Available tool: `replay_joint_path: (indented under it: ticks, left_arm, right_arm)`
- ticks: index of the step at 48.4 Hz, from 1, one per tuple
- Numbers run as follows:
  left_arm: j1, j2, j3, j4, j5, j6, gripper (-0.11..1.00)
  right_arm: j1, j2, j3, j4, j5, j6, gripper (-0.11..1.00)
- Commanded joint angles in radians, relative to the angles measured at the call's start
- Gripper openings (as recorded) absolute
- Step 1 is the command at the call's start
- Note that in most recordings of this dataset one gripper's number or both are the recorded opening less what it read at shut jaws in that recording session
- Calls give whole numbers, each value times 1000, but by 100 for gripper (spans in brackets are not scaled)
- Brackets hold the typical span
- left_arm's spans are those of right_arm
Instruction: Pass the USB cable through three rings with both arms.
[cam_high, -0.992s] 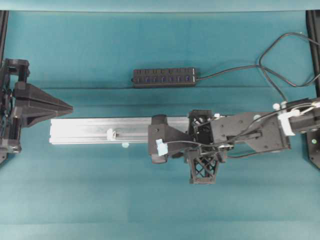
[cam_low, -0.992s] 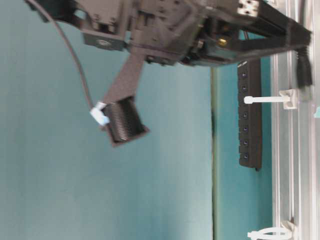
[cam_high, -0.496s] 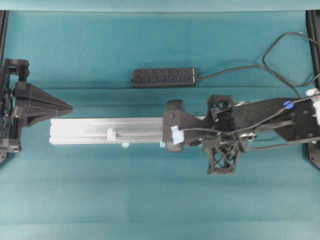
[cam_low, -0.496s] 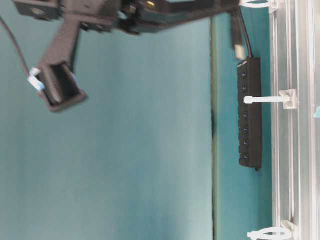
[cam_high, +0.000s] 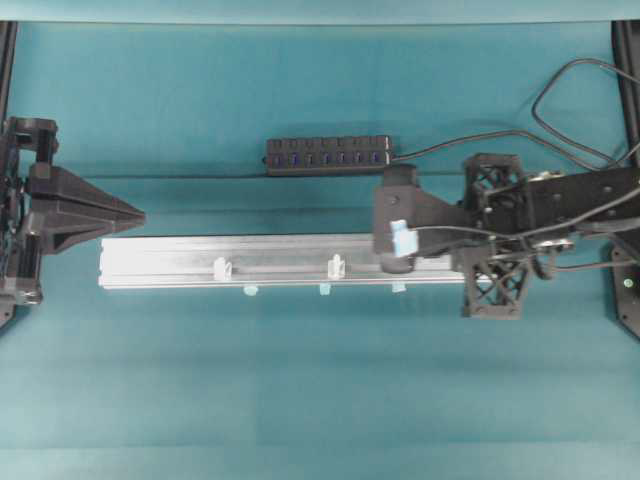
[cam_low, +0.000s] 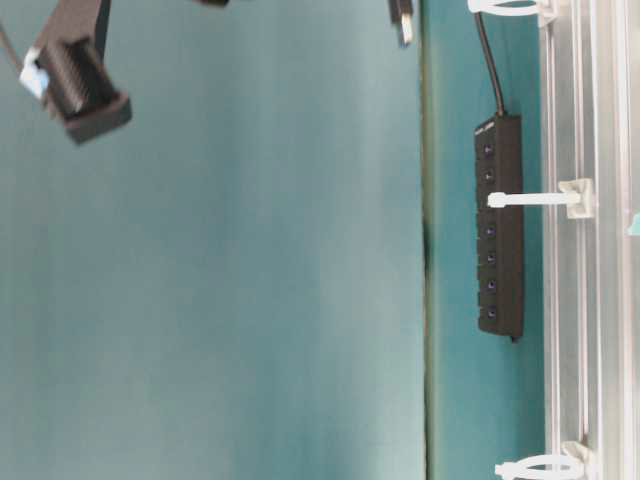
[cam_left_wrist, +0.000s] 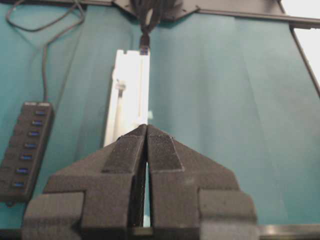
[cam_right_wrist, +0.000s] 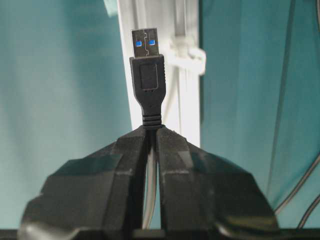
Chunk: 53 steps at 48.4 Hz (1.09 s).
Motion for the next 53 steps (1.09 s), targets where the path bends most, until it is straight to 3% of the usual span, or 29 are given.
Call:
replay_joint_path:
  ticks: [1,23,44,53]
  left_arm:
    - [2,3,-12,3,-5,-2,3]
    - [2,2,-15,3,-5,-5,3]
    - [2,5,-20,2,-6,-9,3]
    - [2,8,-20,3,-5,-11,3]
  right_arm:
    - [-8,-46,17,-3,-3,9,-8]
    - [-67,-209,230,-5,-80,8,-8]
    - [-92,-206,339,-6,-215,3,-8]
    - [-95,-206,376,-57,-252,2,-8]
